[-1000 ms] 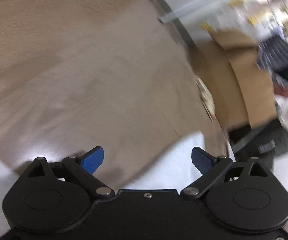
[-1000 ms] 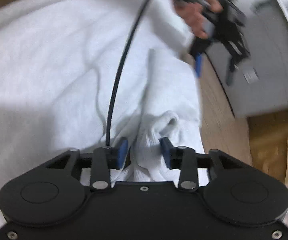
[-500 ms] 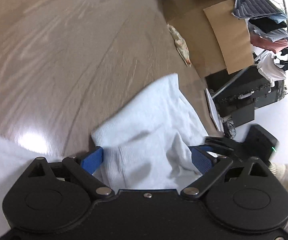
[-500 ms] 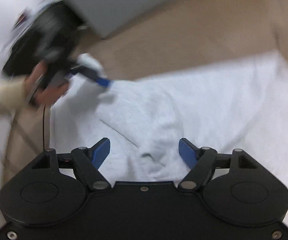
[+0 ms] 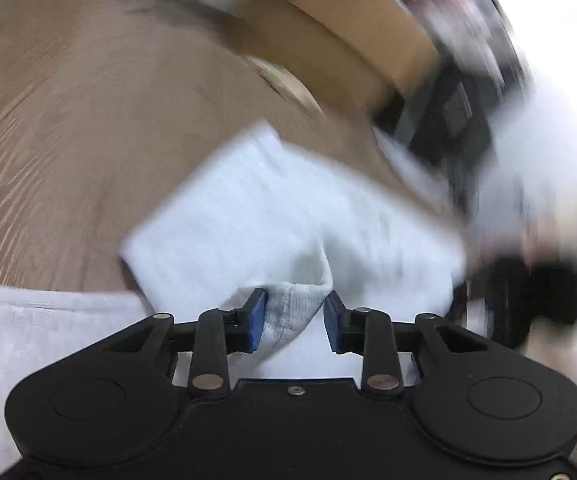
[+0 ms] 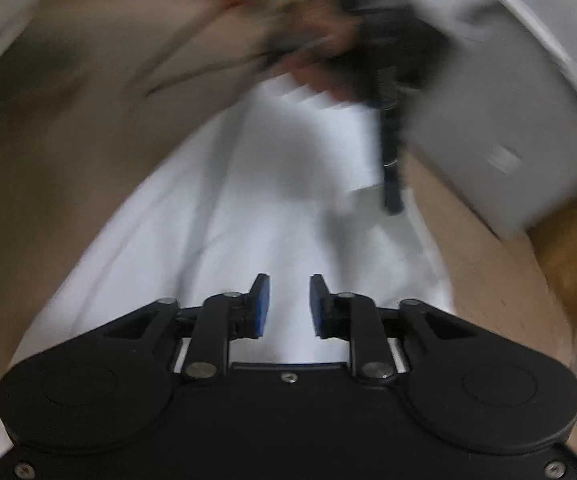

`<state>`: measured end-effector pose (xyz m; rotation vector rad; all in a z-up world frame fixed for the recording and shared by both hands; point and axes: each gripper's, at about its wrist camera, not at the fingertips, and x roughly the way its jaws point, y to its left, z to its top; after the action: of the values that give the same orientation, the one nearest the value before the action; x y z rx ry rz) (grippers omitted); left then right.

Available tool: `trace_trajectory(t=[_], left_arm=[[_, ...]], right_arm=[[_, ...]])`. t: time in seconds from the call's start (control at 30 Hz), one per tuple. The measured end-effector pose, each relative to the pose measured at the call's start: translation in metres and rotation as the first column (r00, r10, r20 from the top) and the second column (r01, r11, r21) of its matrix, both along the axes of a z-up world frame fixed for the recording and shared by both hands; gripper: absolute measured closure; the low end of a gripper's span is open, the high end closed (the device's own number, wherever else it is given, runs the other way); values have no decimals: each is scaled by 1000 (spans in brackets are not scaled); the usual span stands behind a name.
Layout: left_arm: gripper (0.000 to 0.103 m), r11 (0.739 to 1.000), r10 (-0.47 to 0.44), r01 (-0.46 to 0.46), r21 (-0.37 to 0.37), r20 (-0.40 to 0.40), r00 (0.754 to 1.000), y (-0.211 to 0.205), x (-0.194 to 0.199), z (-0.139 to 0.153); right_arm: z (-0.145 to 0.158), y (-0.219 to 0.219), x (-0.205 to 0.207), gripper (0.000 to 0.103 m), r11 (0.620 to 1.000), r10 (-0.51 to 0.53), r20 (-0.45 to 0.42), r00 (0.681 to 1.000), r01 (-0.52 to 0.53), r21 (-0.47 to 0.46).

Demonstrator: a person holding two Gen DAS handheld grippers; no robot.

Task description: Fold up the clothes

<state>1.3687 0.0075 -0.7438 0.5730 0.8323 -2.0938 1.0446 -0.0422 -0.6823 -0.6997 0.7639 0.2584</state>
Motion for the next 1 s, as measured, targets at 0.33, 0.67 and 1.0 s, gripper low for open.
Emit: trace_trajectory(t=[0.33, 0.67, 1.0], left_arm=[[73, 975, -194, 214, -55, 251, 948, 16, -39, -7], [72, 980, -179, 196, -46, 252, 951, 16, -29, -18], [53, 922, -264, 347, -170, 380, 886, 31, -47, 10]], right_arm=[[44, -110, 29, 23, 834, -433, -139, 891, 454, 313], [7, -188, 31, 72, 466, -470, -499, 728, 685, 560], [60, -45, -59, 88, 990, -120, -38, 992, 122, 73]])
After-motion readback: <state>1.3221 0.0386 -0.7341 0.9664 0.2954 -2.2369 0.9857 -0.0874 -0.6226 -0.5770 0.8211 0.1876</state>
